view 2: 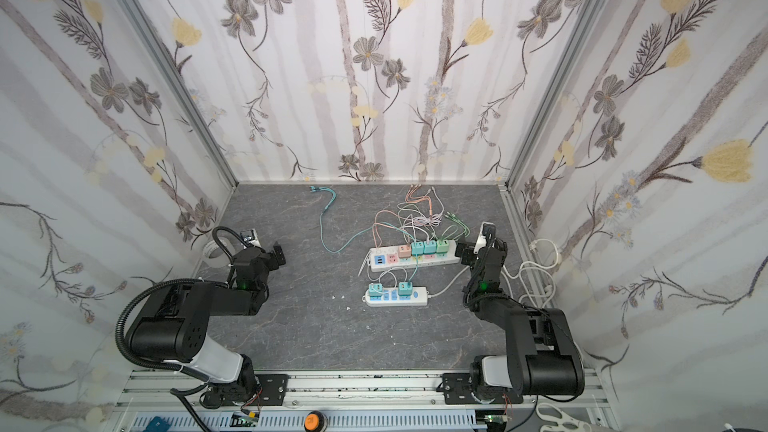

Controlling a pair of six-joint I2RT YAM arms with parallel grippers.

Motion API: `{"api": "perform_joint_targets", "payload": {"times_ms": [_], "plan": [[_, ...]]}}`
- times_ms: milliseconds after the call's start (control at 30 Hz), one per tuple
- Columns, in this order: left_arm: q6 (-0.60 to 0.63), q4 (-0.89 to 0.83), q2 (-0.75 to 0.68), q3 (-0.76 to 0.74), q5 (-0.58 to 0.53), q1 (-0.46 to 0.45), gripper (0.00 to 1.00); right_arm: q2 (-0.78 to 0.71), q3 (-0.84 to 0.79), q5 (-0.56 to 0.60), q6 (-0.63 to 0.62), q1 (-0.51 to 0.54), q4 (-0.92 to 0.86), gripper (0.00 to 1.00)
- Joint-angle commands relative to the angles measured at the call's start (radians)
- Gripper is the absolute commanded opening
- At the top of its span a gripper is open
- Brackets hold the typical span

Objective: Insert the plug

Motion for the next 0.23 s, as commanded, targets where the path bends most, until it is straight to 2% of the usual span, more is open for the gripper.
{"api": "perform_joint_targets", "payload": {"times_ms": [0,200], "plan": [[0.003,0.036,0.001,0.002,-0.002,0.000,1.00,0.005,0.016,0.015,0.002,0.000,0.023,0.99],[0.004,0.037,0.002,0.000,-0.002,0.000,1.00,-0.001,0.009,0.017,0.000,0.002,0.034,0.99]]}}
